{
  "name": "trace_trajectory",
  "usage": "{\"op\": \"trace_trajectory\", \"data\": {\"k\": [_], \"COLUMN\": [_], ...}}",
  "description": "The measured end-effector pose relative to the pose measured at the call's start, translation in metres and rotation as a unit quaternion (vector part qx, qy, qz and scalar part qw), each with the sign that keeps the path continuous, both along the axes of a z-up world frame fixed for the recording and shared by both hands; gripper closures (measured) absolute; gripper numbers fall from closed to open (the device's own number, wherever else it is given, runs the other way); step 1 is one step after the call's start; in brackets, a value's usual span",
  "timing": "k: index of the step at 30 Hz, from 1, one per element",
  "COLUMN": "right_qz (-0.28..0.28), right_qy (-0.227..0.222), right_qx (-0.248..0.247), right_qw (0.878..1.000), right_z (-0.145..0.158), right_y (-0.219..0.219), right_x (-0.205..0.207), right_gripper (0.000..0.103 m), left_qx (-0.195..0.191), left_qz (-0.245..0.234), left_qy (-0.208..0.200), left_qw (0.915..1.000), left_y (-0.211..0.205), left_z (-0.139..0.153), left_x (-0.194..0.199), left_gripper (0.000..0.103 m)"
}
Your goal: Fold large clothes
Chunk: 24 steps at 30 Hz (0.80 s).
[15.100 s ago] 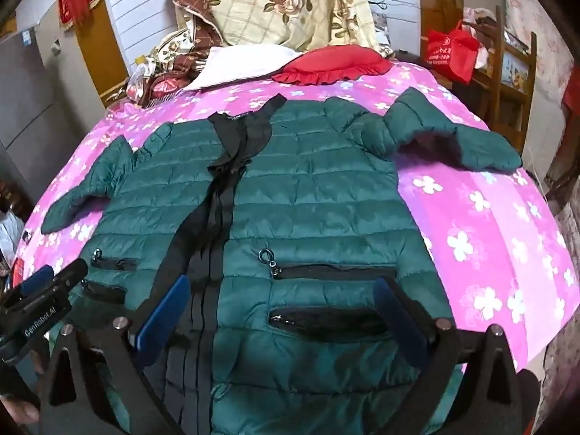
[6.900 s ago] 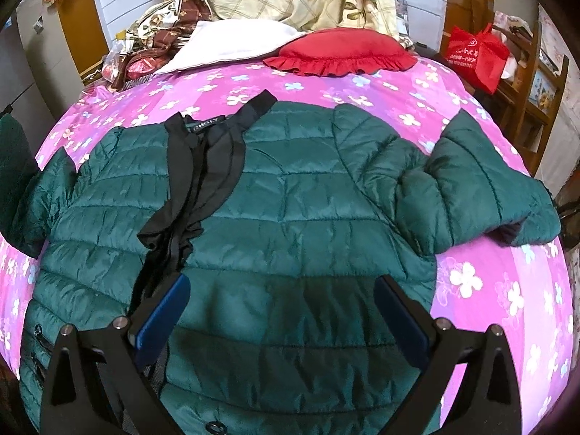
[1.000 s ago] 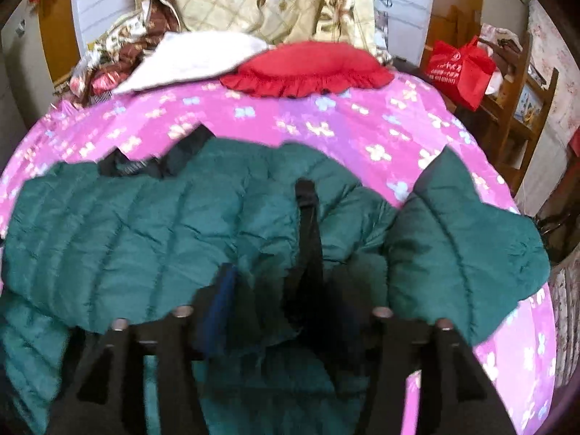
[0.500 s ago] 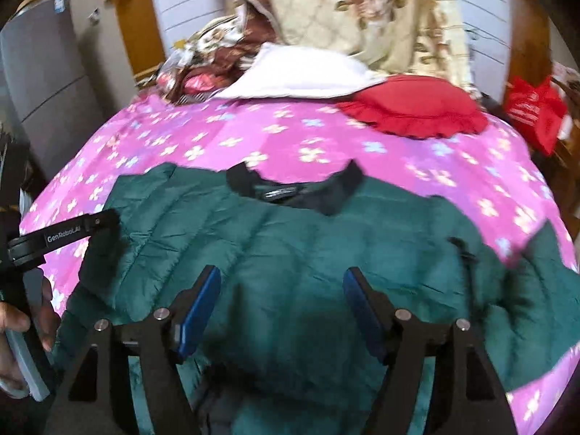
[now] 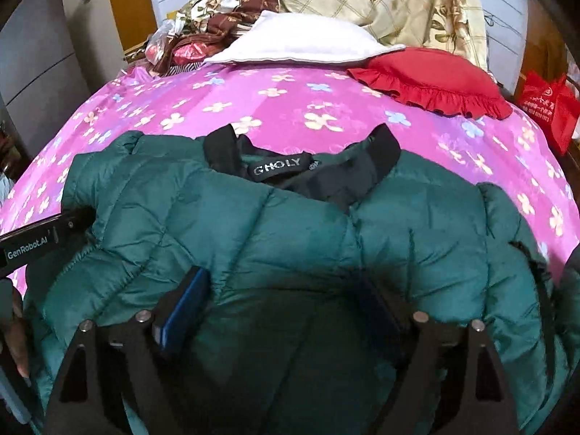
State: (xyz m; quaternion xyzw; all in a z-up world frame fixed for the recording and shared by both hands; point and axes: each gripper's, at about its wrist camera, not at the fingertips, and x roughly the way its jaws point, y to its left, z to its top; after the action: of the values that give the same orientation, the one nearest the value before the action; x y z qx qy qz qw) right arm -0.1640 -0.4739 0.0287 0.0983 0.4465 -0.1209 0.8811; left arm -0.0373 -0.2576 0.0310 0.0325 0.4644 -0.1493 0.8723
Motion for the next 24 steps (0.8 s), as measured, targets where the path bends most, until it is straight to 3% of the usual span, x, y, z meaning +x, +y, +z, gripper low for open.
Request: {"op": "trace_trajectory", "data": {"k": [8,11,14,18,24], "right_qz": [-0.014,-0.029,-0.047,-0.048,-0.043], "right_qy": [-0.002,0.005,0.016,0.008,0.014], "right_qx": [-0.026,-0.028,-0.021,0.0,-0.007], "right_qw": [1.0,0.999,0.999,0.999,0.999], "right_z": [0.033,0.031,0.019,0.001,-0.004], "right_y": [-0.017,-0.034,-0.054,-0.063,-0.054], "right_x": [-0.045,-0.066,-0.086,-0.095,-0.09], "right_gripper": [0.016,0.016,0.016,0.012,0.001], "left_qx": [-0.05,-0.068,-0.079,-0.057,-0.026], "left_qz": [0.007,-0.006,-0.015,-0.023,-0.035], "left_qy": [0.001,-0.027,-0.026,-0.008,-0.022], "left_qw": [0.9987,0.9973,0.9965,0.9981,0.9988], "left_y": [0.017,0.019,0.015,0.002,-0.009], "left_z": [0.024,0.04,0.044,0.028,0.021], "left_x": [-0.015,-0.033,-0.04,-0.045,-0.057], "left_gripper": [0.06,0.06,0.06,0.06,0.06]}}
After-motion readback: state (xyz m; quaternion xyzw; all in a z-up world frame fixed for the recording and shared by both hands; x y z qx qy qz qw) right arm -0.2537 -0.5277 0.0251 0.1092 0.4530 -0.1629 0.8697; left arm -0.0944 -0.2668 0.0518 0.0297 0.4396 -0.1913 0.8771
